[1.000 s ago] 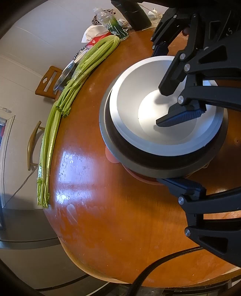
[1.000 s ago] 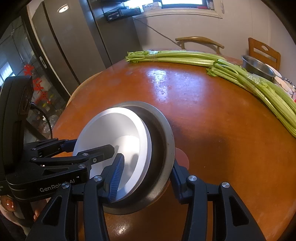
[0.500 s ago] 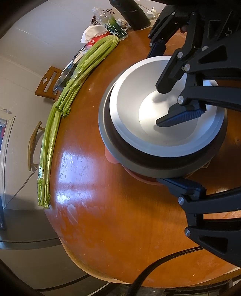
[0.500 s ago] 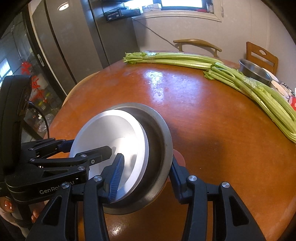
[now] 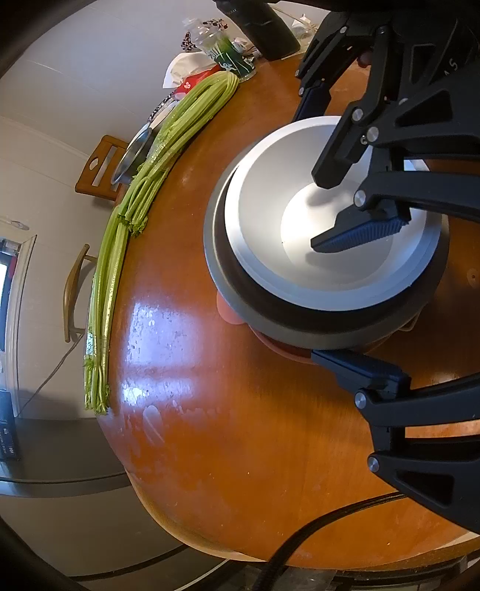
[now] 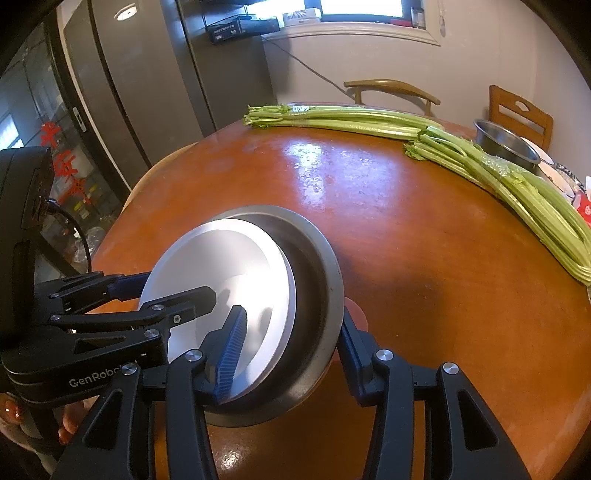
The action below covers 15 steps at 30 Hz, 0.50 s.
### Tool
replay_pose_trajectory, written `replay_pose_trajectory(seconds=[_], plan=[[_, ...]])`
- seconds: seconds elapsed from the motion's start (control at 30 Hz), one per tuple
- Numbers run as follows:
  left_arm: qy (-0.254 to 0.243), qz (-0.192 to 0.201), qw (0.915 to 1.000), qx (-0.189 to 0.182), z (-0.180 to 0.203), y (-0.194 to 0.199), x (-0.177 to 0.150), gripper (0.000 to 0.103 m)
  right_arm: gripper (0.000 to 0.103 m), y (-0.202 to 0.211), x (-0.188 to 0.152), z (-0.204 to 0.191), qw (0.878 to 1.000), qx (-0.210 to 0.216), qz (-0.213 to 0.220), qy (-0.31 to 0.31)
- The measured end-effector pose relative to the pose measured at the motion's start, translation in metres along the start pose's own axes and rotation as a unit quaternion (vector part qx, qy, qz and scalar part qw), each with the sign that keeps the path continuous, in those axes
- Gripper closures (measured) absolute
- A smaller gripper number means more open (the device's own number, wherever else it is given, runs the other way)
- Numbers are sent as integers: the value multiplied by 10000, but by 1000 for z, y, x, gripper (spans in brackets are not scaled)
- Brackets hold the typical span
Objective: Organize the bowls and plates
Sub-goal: 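Lower the steel bowl onto the silver tray and open the left gripper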
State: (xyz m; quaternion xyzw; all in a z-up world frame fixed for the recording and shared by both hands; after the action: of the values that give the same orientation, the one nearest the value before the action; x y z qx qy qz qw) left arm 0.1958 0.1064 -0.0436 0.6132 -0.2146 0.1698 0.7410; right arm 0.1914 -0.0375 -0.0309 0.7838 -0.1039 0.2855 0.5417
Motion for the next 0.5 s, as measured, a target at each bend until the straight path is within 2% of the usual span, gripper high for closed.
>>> replay_pose_trajectory(seconds=[0.33, 0.5], plan=[[-52, 100, 9999, 74, 0, 5, 0, 50, 53, 0, -2, 0, 10000, -35, 14, 21], [-60, 248, 9997, 35, 0, 12, 0, 50, 51, 5, -2, -2, 9997, -160, 152, 138]])
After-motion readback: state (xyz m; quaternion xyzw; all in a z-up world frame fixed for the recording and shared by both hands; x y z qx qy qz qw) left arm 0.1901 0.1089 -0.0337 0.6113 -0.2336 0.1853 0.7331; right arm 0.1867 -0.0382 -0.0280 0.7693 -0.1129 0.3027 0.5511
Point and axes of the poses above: each gripper's, at about its wrist camera, not at the fingertips, and y roughly against the way its jaws point, z to its right, x to its top, the point moved 1 cm from there along -y, roughly the way its jaws point, and after that the axes turned 5 degrees about -y, right-handed, at the moved point
